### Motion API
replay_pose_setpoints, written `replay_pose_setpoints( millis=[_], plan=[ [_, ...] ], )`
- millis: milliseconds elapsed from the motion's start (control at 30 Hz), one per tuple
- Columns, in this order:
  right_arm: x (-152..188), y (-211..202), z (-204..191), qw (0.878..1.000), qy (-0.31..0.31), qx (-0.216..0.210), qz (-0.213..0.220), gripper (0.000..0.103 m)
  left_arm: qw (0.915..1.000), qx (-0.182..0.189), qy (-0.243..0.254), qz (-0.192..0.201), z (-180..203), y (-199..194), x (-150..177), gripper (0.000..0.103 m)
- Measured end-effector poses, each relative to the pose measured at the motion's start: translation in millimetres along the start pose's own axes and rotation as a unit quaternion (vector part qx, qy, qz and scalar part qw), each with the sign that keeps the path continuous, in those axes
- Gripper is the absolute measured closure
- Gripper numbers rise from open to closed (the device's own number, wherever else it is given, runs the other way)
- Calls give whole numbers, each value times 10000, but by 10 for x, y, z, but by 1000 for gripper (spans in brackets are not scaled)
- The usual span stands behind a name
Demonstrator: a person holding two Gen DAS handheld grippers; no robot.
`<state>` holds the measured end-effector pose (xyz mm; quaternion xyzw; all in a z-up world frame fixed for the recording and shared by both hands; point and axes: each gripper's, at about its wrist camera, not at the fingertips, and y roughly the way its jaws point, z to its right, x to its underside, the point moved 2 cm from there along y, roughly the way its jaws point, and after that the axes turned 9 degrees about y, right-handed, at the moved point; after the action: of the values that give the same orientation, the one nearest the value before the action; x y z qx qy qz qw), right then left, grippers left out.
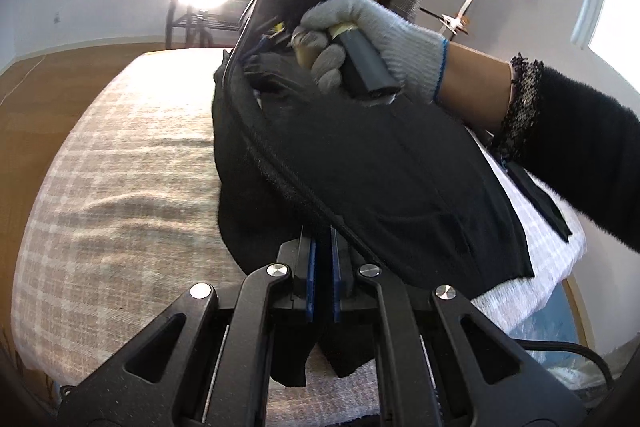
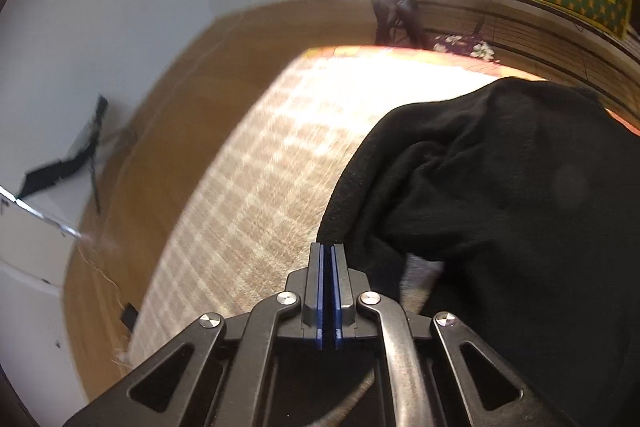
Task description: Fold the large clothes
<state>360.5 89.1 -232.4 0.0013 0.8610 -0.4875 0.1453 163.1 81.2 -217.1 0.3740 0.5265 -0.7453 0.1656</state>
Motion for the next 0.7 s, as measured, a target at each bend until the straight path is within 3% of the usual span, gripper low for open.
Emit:
replay_pose_setpoints(
  millis=[200,333,400,433,467,533,567,600,700],
  plan=[
    [54,-451,568,9987,321,-116,370,103,9981,196,491,-303,236,130,-11,99],
    [177,-566,1081,9963,773,-62,379,103,9959,241,743,-447,338,156,8,99],
    [255,-551,1231,9955,880,92,344,102,9943,178,886,-566,383,138,42,95],
    [303,-531,1302,9951,904,228,313,102,9936,184,925,-618,392,121,63,87],
    [346,-518,1388,9942,945,448,268,100,9930,176,965,-654,400,83,89,77],
    [369,-534,1488,9922,1029,654,259,96,9930,130,982,-643,407,0,132,71],
    [386,-564,1524,9916,1101,618,265,89,9932,104,968,-633,396,-47,153,71],
    [398,-616,1543,9909,1183,566,311,72,9937,71,924,-624,364,-106,179,71],
    [453,-817,1495,9911,1102,541,518,71,9963,-118,610,-602,211,-257,261,71]
  ],
)
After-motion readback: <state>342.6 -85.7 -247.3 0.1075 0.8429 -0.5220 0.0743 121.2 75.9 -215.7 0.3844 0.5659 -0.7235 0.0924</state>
